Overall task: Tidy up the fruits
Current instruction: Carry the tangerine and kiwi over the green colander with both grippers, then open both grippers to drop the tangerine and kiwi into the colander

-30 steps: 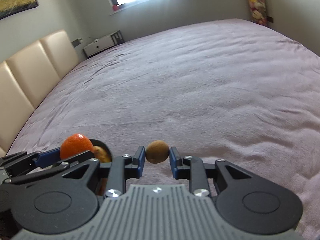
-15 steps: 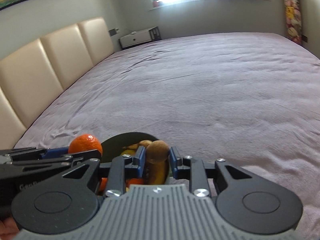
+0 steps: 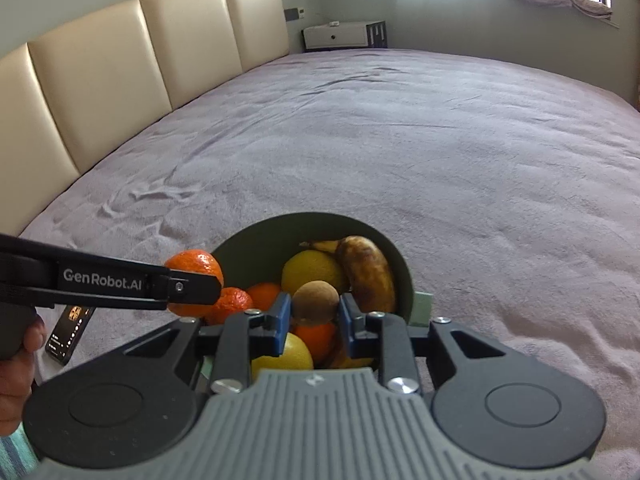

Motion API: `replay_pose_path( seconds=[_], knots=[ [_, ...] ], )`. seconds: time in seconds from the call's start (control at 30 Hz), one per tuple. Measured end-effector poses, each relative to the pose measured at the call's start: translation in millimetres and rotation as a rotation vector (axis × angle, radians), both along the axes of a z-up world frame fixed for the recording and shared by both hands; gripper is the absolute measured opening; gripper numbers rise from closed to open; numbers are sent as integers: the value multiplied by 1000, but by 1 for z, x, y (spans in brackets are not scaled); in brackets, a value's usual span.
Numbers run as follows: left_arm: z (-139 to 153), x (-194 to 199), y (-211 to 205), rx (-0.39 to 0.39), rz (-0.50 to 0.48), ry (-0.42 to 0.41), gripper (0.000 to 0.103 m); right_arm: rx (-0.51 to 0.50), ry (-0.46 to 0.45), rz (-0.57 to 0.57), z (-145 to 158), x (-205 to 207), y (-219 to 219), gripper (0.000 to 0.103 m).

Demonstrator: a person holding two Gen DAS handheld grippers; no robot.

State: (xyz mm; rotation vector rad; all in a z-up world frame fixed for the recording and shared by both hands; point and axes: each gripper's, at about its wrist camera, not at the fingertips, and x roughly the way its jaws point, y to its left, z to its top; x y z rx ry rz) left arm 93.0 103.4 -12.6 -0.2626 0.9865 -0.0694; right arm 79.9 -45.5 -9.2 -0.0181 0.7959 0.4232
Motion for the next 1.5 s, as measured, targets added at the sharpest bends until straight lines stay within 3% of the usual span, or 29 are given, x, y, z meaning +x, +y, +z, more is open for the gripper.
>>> replay_pose_path(
  seconds=[0.37,0.67,1.0,1.33,1.5],
  knots=[
    [-24,13,9,-49,27,92,47,-92,-2,65,-23,15,24,23],
    [-30,22,6,-70,14,110,47,-130,9,61,-38,26,26,23],
    [-38,29,-1,-20,-9,124,50,-155,63,48,-57,34,24,23],
    [-36,31,5,-57,1,131,62,-129,46,55,-55,32,22,23],
    [-27,30,13,-38,63,62,68,-123,21,65,-51,32,24,23]
  ],
)
